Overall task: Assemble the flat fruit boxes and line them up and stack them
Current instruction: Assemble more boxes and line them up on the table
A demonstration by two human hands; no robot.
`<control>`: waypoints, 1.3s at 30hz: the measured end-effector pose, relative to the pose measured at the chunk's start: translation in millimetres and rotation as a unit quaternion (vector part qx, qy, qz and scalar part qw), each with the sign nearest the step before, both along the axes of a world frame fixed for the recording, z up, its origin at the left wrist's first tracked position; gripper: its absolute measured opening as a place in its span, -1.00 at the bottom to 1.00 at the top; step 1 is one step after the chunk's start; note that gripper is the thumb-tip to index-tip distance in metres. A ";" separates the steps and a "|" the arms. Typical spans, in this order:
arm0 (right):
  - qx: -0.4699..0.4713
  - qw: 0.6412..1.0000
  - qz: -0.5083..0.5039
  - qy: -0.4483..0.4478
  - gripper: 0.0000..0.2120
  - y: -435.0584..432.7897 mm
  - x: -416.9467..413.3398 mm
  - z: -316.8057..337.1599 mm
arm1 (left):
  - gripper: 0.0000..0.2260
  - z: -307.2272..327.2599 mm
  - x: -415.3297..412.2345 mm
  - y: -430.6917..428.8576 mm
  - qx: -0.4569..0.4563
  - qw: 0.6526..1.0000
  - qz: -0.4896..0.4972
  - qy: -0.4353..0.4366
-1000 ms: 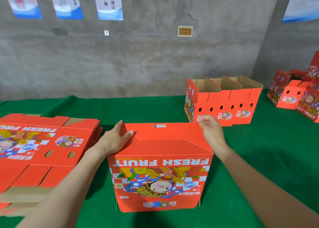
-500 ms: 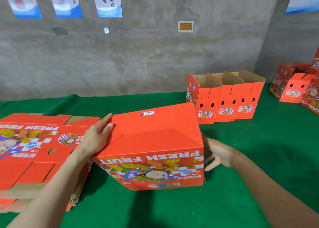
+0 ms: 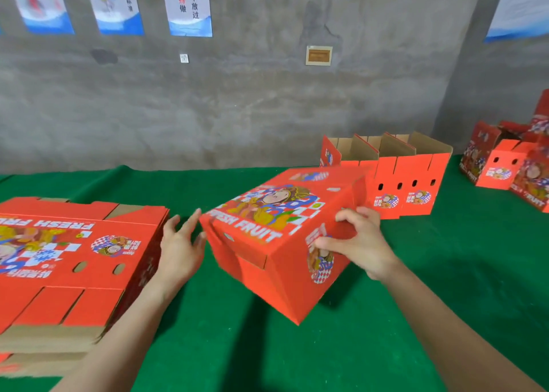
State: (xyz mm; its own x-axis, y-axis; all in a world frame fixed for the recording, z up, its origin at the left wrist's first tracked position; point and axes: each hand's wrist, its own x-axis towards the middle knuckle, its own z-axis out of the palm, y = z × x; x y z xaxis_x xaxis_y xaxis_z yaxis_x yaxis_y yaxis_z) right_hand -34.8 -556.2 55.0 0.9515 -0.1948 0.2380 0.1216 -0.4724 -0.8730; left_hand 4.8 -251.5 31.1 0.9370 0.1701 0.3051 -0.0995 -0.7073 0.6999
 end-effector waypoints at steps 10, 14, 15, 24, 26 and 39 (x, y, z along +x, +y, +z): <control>-0.288 0.948 -0.070 -0.121 -0.57 41.9 4.2 -61.0 | -0.72 17.8 -27.0 -78.8 -0.228 0.952 -0.184 0.088; -0.384 0.921 -0.044 -0.054 -0.59 65.8 -11.6 -94.5 | -0.55 18.2 -25.2 -96.7 -0.249 0.940 -0.196 0.124; -0.405 0.912 -0.040 -0.061 -0.60 70.4 -14.5 -101.1 | -0.53 17.9 -23.7 -98.6 -0.248 0.941 -0.192 0.130; -0.467 0.882 0.026 -0.052 -0.31 69.7 -34.5 -155.1 | -0.62 5.0 1.1 -79.5 -0.050 0.989 -0.095 0.103; -0.451 0.892 0.030 -0.017 -0.25 64.9 -38.5 -156.2 | -0.61 -0.5 4.2 -75.5 -0.089 0.986 -0.109 0.095; -0.428 0.902 -0.015 0.060 -0.17 68.4 4.7 -163.5 | -0.47 -22.6 39.7 -81.8 -0.122 0.983 -0.135 0.036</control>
